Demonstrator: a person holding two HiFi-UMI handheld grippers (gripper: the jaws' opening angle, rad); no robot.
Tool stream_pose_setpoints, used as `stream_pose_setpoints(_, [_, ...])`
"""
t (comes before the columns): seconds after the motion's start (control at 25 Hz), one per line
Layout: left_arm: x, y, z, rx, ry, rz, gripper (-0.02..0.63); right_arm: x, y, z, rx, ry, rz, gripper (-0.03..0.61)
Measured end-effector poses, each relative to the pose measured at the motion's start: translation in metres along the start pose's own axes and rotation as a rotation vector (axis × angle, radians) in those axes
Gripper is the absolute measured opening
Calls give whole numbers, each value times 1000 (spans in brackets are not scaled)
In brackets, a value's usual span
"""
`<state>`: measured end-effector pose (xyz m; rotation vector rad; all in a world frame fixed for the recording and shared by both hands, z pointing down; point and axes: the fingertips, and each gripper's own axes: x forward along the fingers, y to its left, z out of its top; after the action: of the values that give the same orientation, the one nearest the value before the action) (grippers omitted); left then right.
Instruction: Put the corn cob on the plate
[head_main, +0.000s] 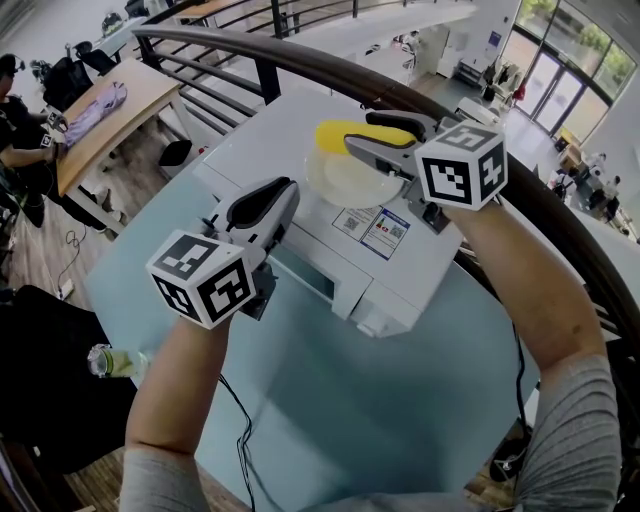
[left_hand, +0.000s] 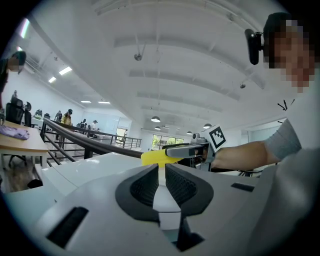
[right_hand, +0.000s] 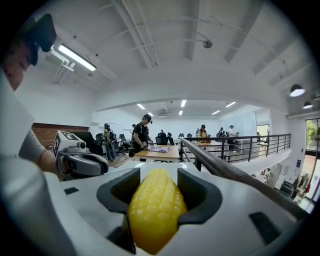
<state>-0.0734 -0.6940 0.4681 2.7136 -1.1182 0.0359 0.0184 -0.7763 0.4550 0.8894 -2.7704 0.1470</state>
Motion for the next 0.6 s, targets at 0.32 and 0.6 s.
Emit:
stream_pose_setpoints(0.32, [0, -1, 0, 11, 0, 1, 58, 0, 1, -1, -22, 21, -11, 242])
stream_pose_setpoints(0.6, [0, -1, -1, 23, -2, 3, 58, 0, 0, -2, -12, 32, -16, 244])
